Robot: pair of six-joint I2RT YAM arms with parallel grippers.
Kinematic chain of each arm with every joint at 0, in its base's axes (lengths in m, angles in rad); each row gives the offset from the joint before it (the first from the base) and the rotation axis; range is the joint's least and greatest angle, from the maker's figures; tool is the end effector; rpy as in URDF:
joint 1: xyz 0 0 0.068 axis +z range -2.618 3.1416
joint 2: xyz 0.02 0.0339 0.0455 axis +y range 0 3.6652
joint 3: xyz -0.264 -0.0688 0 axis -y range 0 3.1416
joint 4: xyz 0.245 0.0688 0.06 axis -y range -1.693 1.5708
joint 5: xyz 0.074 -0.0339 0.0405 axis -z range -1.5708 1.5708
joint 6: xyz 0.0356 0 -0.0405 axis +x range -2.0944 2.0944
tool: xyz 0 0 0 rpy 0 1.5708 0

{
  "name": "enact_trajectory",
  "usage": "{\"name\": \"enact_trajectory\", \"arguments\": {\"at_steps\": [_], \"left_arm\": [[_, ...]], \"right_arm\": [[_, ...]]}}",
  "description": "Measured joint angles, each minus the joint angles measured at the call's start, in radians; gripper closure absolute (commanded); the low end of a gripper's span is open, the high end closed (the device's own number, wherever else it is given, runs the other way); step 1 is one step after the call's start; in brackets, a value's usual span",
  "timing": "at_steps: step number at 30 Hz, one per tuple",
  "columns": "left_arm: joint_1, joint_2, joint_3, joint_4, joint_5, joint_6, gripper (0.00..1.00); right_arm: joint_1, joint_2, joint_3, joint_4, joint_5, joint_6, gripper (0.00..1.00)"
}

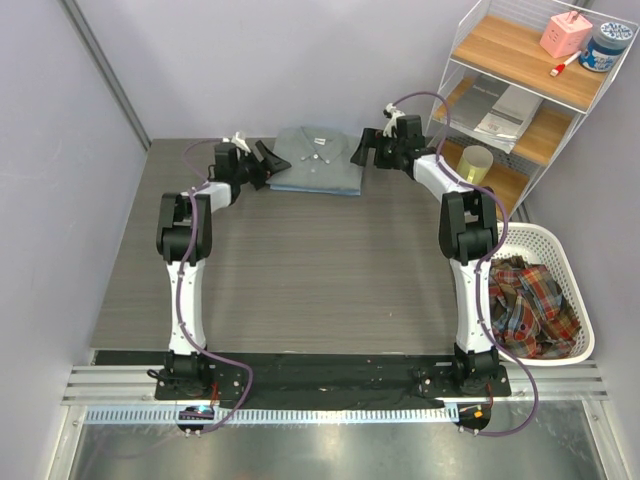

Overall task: Fold and stack the long sleeve shirts
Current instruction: Neatly place the folded shirt to the corner

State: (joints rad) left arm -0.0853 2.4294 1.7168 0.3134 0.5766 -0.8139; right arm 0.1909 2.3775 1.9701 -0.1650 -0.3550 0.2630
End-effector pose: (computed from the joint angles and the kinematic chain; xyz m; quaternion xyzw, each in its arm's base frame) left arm 0.5365 -0.0654 0.1309 -0.1378 0.8025 -0.4437 0.3744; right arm 0.5373 0.1164 0.1960 -0.0533 0.8667 0.2571 0.4242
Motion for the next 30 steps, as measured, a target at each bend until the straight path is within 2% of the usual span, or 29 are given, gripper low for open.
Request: {"name": "enact_trajectory", "arguments": {"at_steps": [7,9,15,19,27,30], "left_arm": [[-0.017,-0.044,-0.086,0.036,-0.009,-0.048,0.13],[-0.019,-0.051,-0.095,0.036,-0.015,-0.051,0.0],[-0.01,-0.08,-0.073,-0.04,-0.048,0.02,0.0],[0.03,-0.146,-0.024,-0.188,-0.082,0.144,0.0],[0.097,-0.319,0.309,-0.726,-0.174,0.557,0.0],[0.089,-0.413,0.348,-0.921,-0.206,0.678,0.0]], "right_arm": [[-0.011,0.0,0.008,-0.014,-0.008,-0.023,0.0],[-0.012,0.0,0.008,-0.018,-0.016,-0.026,0.0],[-0.015,-0.027,0.008,-0.054,-0.05,-0.055,0.0],[-0.016,-0.097,0.008,-0.087,-0.068,-0.109,0.0],[-0.04,-0.366,-0.068,-0.135,-0.122,-0.209,0.0],[-0.064,-0.473,-0.148,-0.159,-0.137,-0.228,0.0]]}}
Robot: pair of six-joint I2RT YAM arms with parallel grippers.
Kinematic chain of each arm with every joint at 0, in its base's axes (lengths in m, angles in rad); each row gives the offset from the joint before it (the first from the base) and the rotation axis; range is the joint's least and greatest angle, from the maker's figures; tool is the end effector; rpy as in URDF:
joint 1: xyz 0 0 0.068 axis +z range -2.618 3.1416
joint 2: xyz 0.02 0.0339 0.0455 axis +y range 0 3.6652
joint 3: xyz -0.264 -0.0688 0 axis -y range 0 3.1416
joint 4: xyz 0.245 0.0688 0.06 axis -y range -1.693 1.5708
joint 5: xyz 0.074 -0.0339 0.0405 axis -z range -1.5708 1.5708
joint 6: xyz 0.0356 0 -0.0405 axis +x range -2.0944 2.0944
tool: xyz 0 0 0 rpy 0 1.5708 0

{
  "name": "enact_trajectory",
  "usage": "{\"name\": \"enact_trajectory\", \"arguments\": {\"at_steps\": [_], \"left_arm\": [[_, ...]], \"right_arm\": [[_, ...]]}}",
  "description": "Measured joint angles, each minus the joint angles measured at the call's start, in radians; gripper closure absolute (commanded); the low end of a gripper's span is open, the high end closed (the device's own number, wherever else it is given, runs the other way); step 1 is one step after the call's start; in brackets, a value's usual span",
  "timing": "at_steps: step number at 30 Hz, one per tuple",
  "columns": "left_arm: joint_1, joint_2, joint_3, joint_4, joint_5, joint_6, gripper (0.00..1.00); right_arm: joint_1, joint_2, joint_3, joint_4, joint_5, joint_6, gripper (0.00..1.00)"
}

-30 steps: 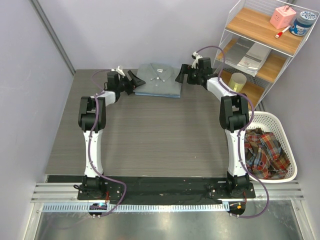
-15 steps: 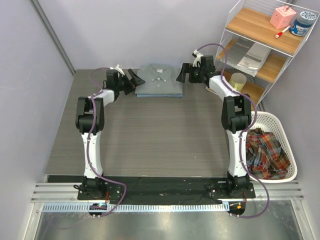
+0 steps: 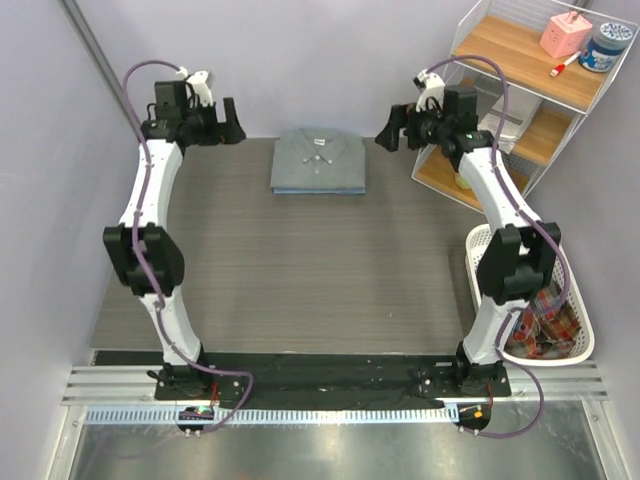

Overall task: Fold and stack the long sleeve shirts
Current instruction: Neatly place the folded shirt to the corner

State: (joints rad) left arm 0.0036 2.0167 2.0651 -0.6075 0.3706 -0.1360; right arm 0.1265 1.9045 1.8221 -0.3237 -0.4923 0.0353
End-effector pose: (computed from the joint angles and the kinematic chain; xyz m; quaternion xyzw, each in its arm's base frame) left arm 0.4666 -0.0112 0.3666 0.0291 0.8639 -0.1923 0.4645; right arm 0.4466 0.0738 0.3609 -0.1708 0.8030 0.2459 0.5152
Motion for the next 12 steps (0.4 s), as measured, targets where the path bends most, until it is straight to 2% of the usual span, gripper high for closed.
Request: {"name": "enact_trajectory", "arguments": {"at_steps": [1,6,12], "left_arm": [[-0.003,-0.031,-0.014,-0.037,-0.01,0.023,0.0],[-0.011,-0.256,-0.298,-0.169,-0.077,0.076,0.0],[-0.044,-0.331,-0.49,-0.251,-0.138,0.101,0.0]], "right_arm": [[-0.008,-0.038,-0.04,-0.019,-0.006,-0.019,0.0],[-0.028,-0.217,-0.298,-0.116,0.002,-0.122,0.0],[-0.004,-0.41,-0.587,-0.246,0.055,-0.234,0.0]]}}
